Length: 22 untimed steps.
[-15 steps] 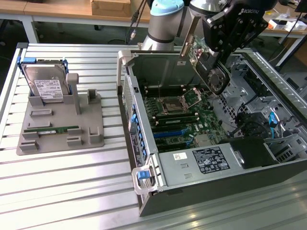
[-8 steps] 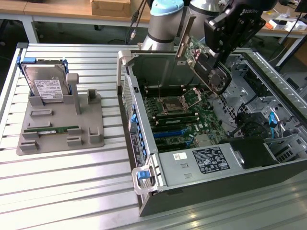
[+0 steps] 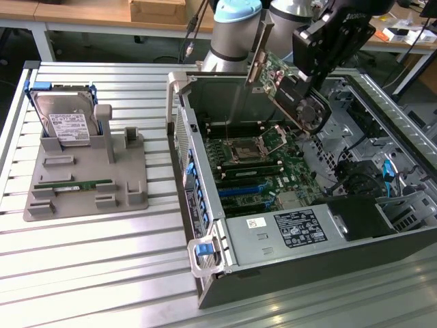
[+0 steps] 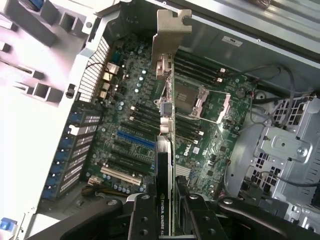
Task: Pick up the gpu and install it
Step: 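Insert the gpu into the slot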
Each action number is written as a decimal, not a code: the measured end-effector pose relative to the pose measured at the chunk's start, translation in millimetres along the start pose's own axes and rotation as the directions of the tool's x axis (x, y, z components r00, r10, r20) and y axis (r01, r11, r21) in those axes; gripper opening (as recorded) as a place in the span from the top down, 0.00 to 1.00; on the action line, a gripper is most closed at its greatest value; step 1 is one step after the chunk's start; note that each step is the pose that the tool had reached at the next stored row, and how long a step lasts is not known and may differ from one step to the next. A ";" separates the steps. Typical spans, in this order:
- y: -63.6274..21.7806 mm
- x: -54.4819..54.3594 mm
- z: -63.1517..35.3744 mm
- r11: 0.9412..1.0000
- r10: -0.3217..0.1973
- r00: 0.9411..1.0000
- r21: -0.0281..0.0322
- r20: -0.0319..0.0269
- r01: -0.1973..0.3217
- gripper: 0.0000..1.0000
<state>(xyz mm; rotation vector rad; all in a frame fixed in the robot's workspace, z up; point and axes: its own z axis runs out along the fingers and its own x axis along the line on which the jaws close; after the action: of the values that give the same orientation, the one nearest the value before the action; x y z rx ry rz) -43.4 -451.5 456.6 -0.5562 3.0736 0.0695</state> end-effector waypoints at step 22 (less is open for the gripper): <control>0.0 0.0 0.0 0.979 -0.206 0.979 -0.006 -0.008 0.206 0.74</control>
<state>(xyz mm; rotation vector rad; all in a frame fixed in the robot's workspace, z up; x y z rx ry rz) -43.4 -451.5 456.6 -0.8731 3.0039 0.0719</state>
